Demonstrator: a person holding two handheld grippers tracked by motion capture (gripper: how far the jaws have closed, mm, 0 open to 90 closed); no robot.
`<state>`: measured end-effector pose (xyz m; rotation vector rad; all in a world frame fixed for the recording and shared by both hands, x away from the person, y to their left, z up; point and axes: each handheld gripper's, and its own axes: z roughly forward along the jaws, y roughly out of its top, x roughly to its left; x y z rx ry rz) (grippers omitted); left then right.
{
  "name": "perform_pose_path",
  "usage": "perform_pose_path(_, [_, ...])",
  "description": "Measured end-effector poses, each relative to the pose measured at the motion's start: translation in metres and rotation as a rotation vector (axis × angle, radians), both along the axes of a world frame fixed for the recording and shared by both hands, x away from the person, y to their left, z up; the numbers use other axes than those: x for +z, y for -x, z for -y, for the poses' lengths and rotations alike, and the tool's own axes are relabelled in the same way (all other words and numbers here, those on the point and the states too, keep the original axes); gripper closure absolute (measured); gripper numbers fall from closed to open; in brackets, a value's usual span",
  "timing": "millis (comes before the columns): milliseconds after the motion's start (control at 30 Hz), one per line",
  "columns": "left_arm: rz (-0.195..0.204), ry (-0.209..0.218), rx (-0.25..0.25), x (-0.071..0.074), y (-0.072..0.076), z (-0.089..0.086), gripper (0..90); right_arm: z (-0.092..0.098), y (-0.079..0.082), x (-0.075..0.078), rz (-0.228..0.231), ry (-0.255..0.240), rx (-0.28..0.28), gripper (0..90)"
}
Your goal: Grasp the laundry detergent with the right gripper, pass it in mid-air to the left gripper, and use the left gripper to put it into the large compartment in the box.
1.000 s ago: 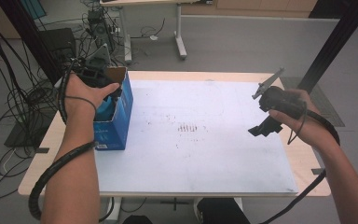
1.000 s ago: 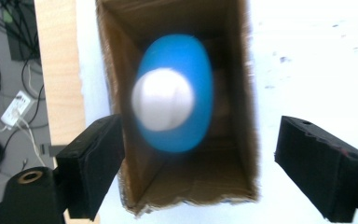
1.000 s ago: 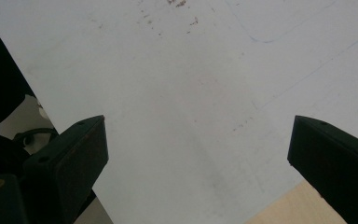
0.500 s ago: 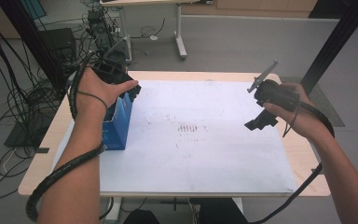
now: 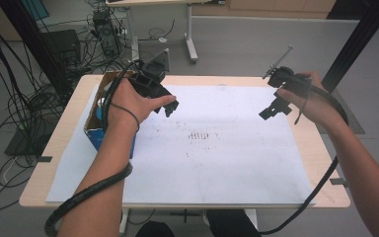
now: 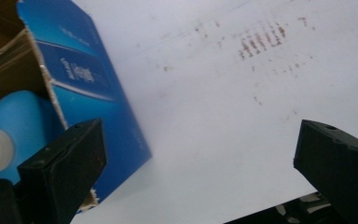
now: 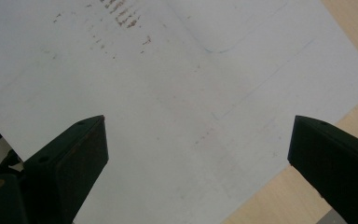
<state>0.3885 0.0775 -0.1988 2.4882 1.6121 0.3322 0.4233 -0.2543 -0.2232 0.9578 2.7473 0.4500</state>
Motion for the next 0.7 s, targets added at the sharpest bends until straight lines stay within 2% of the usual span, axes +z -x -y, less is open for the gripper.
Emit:
perform_pose_path(300, [-0.006, 0.020, -0.036, 0.001, 0.004, 0.017, 1.0, 0.003, -0.023, 0.003, -0.020, -0.004, -0.068, 4.9])
perform_pose_path(400, [-0.009, 0.040, -0.047, 0.001, 0.005, 0.022, 0.4, 0.002, -0.032, 0.004, -0.018, 0.002, -0.090, 4.8])
perform_pose_path(700, [-0.007, 0.065, -0.073, -0.001, 0.008, 0.031, 0.2, -0.008, -0.055, 0.003, -0.041, 0.023, -0.127, 5.1])
